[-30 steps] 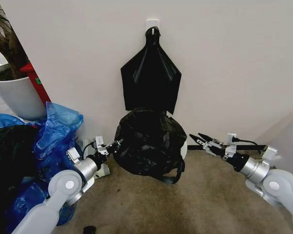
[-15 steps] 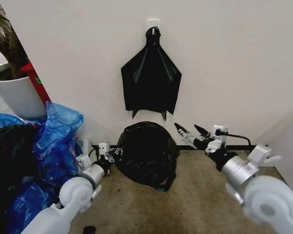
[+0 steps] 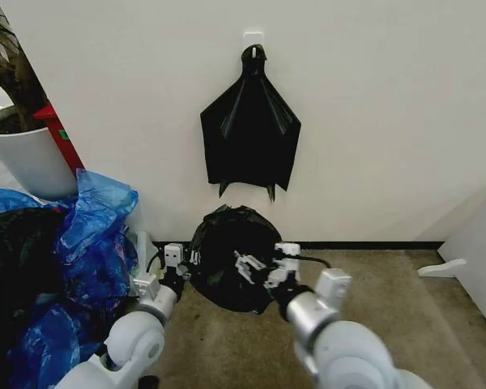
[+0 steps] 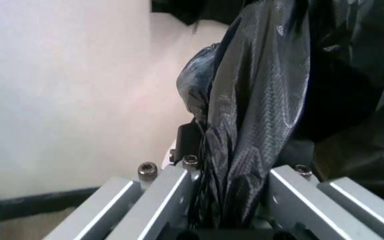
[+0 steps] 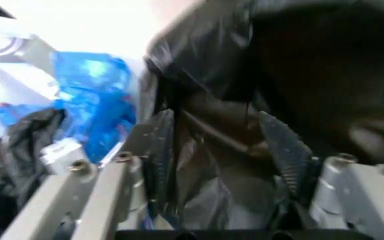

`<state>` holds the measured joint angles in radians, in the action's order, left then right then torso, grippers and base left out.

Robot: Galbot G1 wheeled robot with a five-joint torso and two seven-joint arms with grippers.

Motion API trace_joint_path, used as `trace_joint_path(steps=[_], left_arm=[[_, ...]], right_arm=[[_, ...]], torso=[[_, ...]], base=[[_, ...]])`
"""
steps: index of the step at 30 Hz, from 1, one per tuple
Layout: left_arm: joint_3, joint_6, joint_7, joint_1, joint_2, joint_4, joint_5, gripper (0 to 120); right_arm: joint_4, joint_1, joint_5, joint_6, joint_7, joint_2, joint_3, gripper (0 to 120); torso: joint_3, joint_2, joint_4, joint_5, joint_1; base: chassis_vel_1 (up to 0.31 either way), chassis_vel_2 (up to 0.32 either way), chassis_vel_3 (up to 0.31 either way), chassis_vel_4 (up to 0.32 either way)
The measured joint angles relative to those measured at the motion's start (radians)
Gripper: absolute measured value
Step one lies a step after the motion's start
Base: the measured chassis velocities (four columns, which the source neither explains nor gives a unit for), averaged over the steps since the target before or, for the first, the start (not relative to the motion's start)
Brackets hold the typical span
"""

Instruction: Place the garbage bag over the trash bin.

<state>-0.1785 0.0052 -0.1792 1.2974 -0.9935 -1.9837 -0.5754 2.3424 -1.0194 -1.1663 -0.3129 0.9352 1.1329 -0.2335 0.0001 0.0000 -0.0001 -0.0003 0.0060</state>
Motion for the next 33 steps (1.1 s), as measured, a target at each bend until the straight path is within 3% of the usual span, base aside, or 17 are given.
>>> trace_joint_path(steps=[4,7,13,22,33], left_arm=[[0.018,-0.015,0.011,-0.010,-0.015,0.017,0.006,1],[0.047,-0.020,0.009,-0.042,-0.031,0.030,0.006,1],[0.057,-0.021,0.003,-0.075,-0.032,0.030,-0.006,1],[0.073,-0.022,0.007,-0.097,-0.037,0.026,-0.014,1],[0.094,-0.039,0.024,-0.126,-0.054,0.054,0.010,1]], right_arm=[[-0.067,0.023,0.003,0.004,0.047,0.041,-0.024,36],[-0.158,0.038,0.032,0.005,0.097,0.076,-0.040,20],[-0.208,0.083,-0.063,0.002,0.215,0.086,-0.043,1],[-0.311,0.167,-0.067,0.029,0.285,0.137,-0.058,0],[-0.290,0.229,-0.030,0.034,0.283,0.128,-0.072,0]], torso=[[0.000,0.000,-0.0001,0.0001,0.000],[0.000,0.000,-0.0006,-0.0001,0.000],[0.000,0.000,-0.0004,0.0000,0.000],[0.000,0.000,-0.0001,0.0003,0.000],[0.000,0.000,-0.0002,0.0003,0.000]], base=[[0.000,0.000,0.000,0.000],[0.000,0.000,0.000,0.000],[0.000,0.000,0.000,0.000],[0.000,0.000,0.000,0.000],[0.000,0.000,0.000,0.000]])
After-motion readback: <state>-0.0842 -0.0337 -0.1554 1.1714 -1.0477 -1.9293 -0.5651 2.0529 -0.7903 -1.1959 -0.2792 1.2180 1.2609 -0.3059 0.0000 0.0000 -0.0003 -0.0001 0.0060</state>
